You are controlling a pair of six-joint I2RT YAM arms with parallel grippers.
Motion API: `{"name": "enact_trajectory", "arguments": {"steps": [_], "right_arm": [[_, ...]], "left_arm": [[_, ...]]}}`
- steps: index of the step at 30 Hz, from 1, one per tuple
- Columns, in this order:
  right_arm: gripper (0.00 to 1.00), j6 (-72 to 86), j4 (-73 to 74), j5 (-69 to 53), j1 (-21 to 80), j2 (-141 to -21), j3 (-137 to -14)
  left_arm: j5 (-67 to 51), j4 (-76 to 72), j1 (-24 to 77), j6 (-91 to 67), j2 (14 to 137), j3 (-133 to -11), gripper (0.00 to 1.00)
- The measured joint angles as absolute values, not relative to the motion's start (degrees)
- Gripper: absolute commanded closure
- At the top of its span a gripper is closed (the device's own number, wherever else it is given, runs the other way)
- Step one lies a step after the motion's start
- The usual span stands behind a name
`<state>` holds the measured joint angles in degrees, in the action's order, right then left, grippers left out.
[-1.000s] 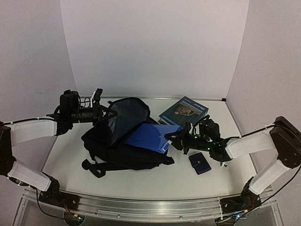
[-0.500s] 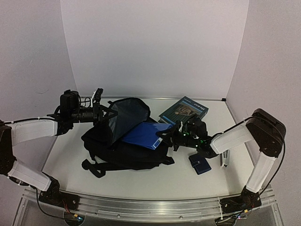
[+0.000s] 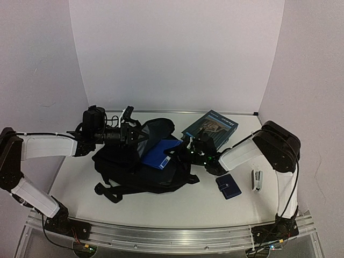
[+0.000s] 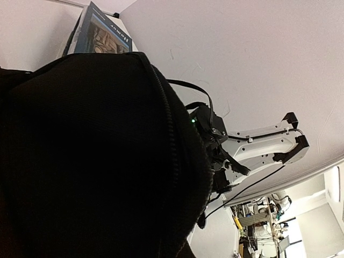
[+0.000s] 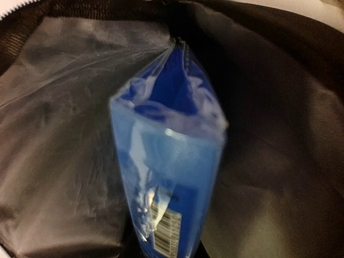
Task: Pack the student bag
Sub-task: Place the files in the student bag.
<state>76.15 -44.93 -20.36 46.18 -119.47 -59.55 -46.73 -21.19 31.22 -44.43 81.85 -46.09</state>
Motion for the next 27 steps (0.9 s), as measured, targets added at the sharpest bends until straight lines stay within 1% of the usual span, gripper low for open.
{"name": "enact_trajectory", "arguments": {"steps": [2,6,10,14,18,23,27], "right_arm": [[0.92,75.53,-43.89,-19.68,46.65,-120.74,-61.21],[0.72,74.61,-41.66,-18.73,47.31,-122.85,-63.55],[0.58,72.81,-37.7,-18.03,47.4,-123.57,-64.4],[0.44,70.09,-33.56,-15.99,47.57,-123.42,-64.75],[0.38,66.15,-27.03,-12.64,47.93,-120.95,-65.67],[0.35,61.87,-17.28,-6.36,47.92,-117.44,-67.13],[0.33,60.14,-13.21,-3.92,47.92,-117.19,-68.02]], "left_arm": [[-46.42,-24.03,32.23,-46.15,83.49,-46.07,1.0],[-46.26,-29.97,32.75,-49.77,86.35,-45.89,1.0],[-45.5,-32.17,32.72,-51.05,86.85,-45.34,1.0],[-42.99,-30.61,32.75,-50.39,86.46,-45.35,1.0],[-37.15,-23.34,32.77,-48.49,84.28,-45.43,1.0],[-27.04,-13.12,32.91,-47.36,81.08,-45.47,1.0],[-20.42,-7.66,32.91,-47.87,79.4,-45.14,1.0]]}}
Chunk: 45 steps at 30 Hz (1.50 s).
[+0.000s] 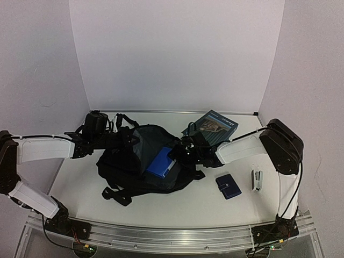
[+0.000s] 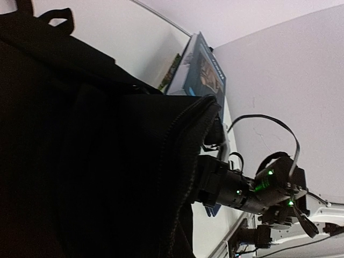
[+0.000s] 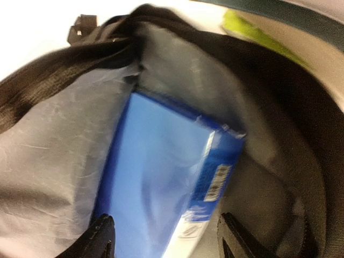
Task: Pack the student bag
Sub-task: Place the files in the student bag.
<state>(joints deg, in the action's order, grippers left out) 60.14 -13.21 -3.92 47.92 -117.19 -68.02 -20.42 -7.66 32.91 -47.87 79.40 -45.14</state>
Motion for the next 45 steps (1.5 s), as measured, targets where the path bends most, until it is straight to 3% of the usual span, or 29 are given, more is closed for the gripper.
{"name": "enact_trajectory", "arguments": {"steps": [5,16,38,42,45], "right_arm": [[0.39,59.16,-11.18,-3.12,47.94,-117.19,-68.84],[0.64,56.81,-8.14,-2.35,47.94,-118.84,-72.63],[0.67,53.0,-8.12,-4.98,49.35,-125.52,-80.81],[0.64,52.15,-8.25,-5.08,49.69,-125.54,-80.9],[0.56,51.27,-8.34,-3.89,49.99,-124.63,-80.11]], "left_arm": [[-12.79,-2.53,32.91,-49.86,76.21,-42.75,1.0],[-4.8,4.48,32.78,-54.43,74.13,-38.56,1.0],[-4.51,6.0,31.07,-56.07,74.88,-35.86,1.0],[-4.51,5.89,30.55,-56.68,74.83,-35.34,0.95],[-4.79,5.98,29.34,-57.14,74.25,-33.58,0.89]]}}
